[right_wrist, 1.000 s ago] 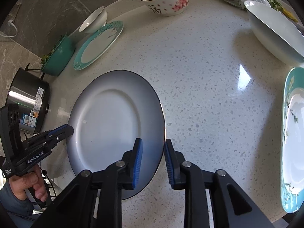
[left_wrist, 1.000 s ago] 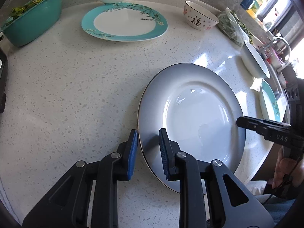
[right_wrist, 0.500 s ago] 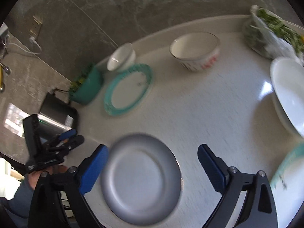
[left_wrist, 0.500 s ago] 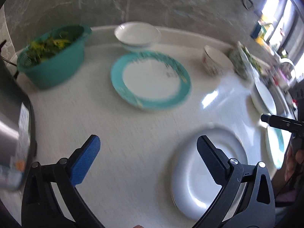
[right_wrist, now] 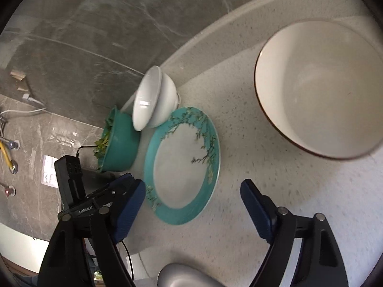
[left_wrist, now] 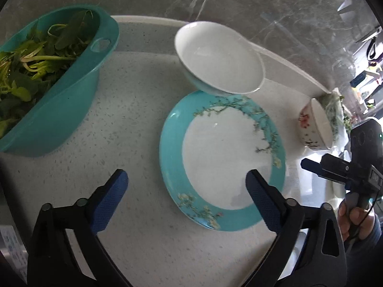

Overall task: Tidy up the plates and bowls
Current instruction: 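Close the left gripper on the teal floral plate rim while the right gripper grips it too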

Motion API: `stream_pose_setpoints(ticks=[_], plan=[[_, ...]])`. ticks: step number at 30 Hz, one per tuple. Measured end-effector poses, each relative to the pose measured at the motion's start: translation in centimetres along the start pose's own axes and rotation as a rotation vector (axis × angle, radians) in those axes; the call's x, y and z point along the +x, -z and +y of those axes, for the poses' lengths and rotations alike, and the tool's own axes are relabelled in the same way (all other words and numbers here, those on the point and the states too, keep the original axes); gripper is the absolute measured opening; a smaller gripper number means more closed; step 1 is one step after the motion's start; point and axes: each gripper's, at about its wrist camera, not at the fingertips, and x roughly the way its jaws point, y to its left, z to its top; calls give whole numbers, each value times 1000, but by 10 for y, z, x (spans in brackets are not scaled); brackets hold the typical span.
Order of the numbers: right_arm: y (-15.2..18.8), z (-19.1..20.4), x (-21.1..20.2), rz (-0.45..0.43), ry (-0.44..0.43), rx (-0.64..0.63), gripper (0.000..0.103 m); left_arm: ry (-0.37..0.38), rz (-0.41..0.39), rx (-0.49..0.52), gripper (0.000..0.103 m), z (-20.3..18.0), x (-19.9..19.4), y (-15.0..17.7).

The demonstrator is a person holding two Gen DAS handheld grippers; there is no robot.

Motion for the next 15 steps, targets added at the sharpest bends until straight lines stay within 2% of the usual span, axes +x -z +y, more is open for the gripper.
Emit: stream_pose_setpoints(ticks=[2,4,5,11,15], plan=[[-4,-6,7,9,0,15,81,-7,21,-11,81,4,8,2],[-4,-9,12,19,4,23,77,-13,45,-21,64,7,16,5],[-6,-10,15,25,2,28,77,-18,55,-23,61,9,19,6],[-8,-10,27,42,2,28,70,-4,70,-50,59,15,30,-1],[-11,-6,34,61,16,15,62,8,81,-44,57,16,31,-4]])
